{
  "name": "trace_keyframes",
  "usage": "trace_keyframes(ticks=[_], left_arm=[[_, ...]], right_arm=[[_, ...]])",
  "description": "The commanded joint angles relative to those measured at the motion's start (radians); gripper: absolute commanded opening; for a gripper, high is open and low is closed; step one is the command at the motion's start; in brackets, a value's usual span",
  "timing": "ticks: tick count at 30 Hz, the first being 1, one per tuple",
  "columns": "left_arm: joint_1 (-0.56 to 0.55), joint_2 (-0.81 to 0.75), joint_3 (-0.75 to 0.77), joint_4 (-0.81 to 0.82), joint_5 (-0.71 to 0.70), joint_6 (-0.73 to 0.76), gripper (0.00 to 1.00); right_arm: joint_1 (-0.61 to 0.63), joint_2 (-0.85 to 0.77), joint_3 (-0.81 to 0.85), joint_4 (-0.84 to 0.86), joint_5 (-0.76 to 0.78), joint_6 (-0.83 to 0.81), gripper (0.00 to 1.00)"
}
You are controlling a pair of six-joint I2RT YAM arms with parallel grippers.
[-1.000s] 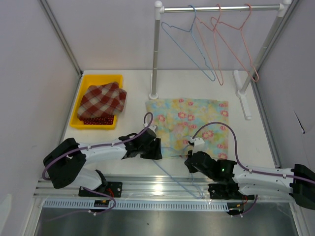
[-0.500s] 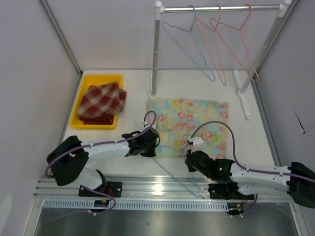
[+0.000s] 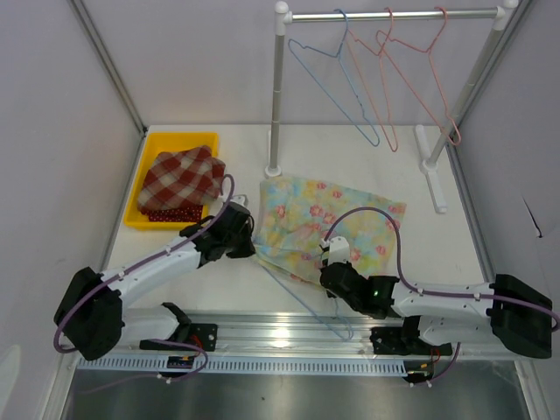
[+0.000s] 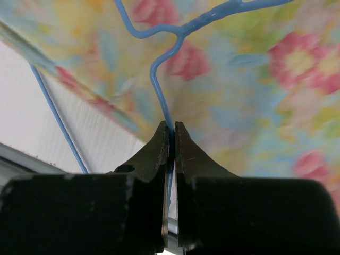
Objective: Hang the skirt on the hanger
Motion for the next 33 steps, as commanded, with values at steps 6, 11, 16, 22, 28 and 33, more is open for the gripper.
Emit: trace_keyframes(ticks=[6, 11, 16, 22, 28, 33], left_arm=[[0.221, -0.060, -0.029, -0.063, 0.024, 0.067, 0.00], [0.352, -0.051, -0.012, -0.059, 0.064, 0.082, 0.00], [0.395, -0.002, 0.031, -0.068, 0.056, 0.101, 0.00], [0.397, -0.006, -0.035, -0.025, 0.092, 0.095, 0.00], [0.397, -0.028, -0.124, -0.003, 0.121, 0.087, 0.00], [0.346, -0.066, -0.147, 0.006, 0.109, 0.054, 0.37]], right_arm=[[-0.003, 0.094, 0.039, 0.059, 0.089, -0.044, 0.00], [0.008, 0.130, 0.038, 0.078, 0.089, -0.044, 0.00], [0.009, 0.124, 0.030, 0.068, 0.105, -0.035, 0.00], [0.012, 0.079, 0.036, 0.062, 0.130, -0.041, 0.00], [-0.057, 0.039, 0.044, 0.061, 0.170, -0.053, 0.00], [-0.035, 0.041, 0.073, 0.133, 0.153, -0.104, 0.00]])
